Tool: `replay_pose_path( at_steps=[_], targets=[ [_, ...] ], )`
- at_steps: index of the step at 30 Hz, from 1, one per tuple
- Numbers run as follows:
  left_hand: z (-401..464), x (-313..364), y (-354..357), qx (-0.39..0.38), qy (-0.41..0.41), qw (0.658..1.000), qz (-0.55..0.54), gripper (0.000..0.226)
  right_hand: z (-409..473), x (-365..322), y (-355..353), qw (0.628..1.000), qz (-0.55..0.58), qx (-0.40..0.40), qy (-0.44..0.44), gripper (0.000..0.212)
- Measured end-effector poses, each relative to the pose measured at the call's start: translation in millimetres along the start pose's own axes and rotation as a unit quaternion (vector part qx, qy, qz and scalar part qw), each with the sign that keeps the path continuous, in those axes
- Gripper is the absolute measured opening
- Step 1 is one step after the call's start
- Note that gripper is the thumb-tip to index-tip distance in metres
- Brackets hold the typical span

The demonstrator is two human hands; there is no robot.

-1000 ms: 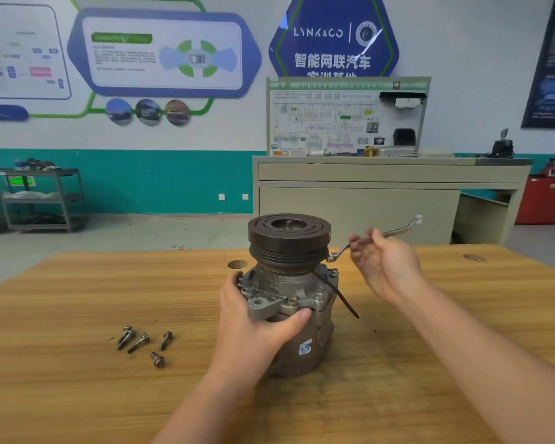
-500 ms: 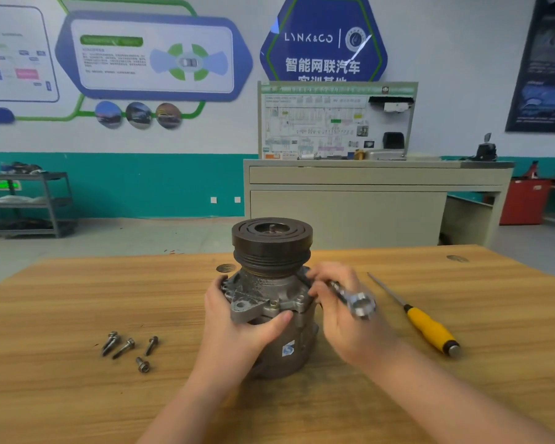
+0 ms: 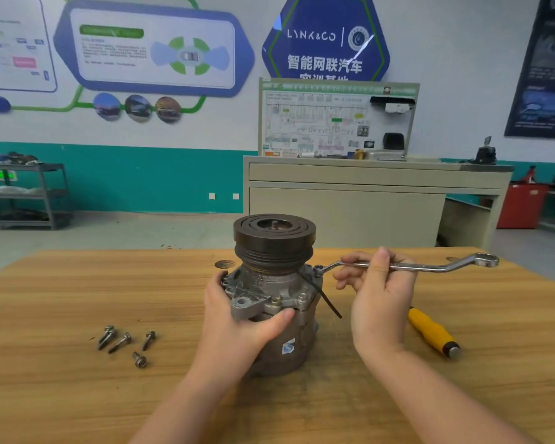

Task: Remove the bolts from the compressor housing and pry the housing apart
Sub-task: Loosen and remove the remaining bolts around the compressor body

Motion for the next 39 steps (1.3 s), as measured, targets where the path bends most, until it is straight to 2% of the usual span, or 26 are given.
replay_pose_path(
  at_steps=[4, 7, 10, 13, 16, 18, 20, 23, 25, 28, 31, 32, 34, 36, 39],
  targets=[
    [0.2, -0.6, 0.2, 0.0, -0.008, 1.0, 0.001, 0.122, -5.2, -3.7, -1.5, 0.999, -0.039, 0.013, -0.033, 0.016],
    [-0.3, -0.5, 0.0, 0.001, 0.0, 1.0, 0.005, 0.117, -12.2, -14.5, 3.1, 0.991, -0.075, -0.004, -0.11, 0.012],
    [-0.6, -0.5, -0.1, 0.002, -0.004, 1.0, 0.012, 0.12, -20.6, -18.0, 5.8, 0.981, -0.099, -0.026, -0.167, 0.01],
    [0.0, -0.2, -0.7, 0.001, -0.008, 1.0, 0.016, 0.119, -29.3, -14.9, 4.9, 0.975, -0.125, -0.011, -0.185, 0.007],
    [-1.1, 0.6, -0.3, -0.005, -0.011, 1.0, 0.018, 0.127, -39.2, -12.8, 5.4, 0.971, -0.151, 0.013, -0.187, 0.011],
    [-2.2, 1.7, 0.1, -0.01, -0.011, 1.0, 0.022, 0.128, -36.7, -11.4, 2.8, 0.978, -0.146, 0.05, -0.137, 0.009],
    [-3.0, 2.6, -0.5, -0.011, -0.014, 1.0, 0.022, 0.13, -22.9, -5.7, -2.8, 0.991, -0.083, 0.087, -0.061, 0.017],
    [-3.7, 3.3, -0.4, -0.012, -0.02, 1.0, 0.017, 0.131, 14.8, 23.7, -1.2, 0.989, 0.007, 0.083, 0.12, 0.021],
    [-3.4, 3.5, -0.3, -0.01, -0.02, 1.0, 0.016, 0.131, 36.4, 53.8, 15.8, 0.956, 0.085, 0.019, 0.278, 0.026],
    [-3.0, 4.0, -0.1, -0.008, -0.018, 1.0, 0.017, 0.121, 43.6, 85.4, 48.7, 0.869, 0.113, -0.132, 0.464, 0.033],
    [-2.0, 4.3, -0.3, -0.006, -0.014, 1.0, 0.013, 0.119, 36.1, 100.0, 71.7, 0.813, 0.017, -0.286, 0.506, 0.052],
    [-1.6, 4.1, -0.5, -0.003, -0.013, 1.0, 0.013, 0.121, 34.1, 102.3, 76.7, 0.805, -0.015, -0.321, 0.499, 0.057],
    [-1.5, 3.9, -0.4, -0.001, -0.009, 1.0, 0.013, 0.121, 33.4, 102.8, 83.4, 0.802, -0.043, -0.354, 0.48, 0.052],
    [-1.6, 3.9, 0.1, -0.003, -0.007, 1.0, 0.012, 0.117, 36.4, 97.4, 86.2, 0.808, 0.015, -0.338, 0.483, 0.044],
    [-0.9, 3.4, -0.2, -0.007, -0.008, 1.0, 0.014, 0.117, 55.2, 83.3, 71.0, 0.831, 0.181, -0.202, 0.485, 0.029]
  ],
)
Point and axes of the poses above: each hand's wrist, its own z-axis towards the middle knuckle, its own y-axis out of the palm, x = y × z, the point moved 7 cm from there along z, towards the middle knuckle, and after that the axes turned 6 degrees about x, right-handed, at the moved point
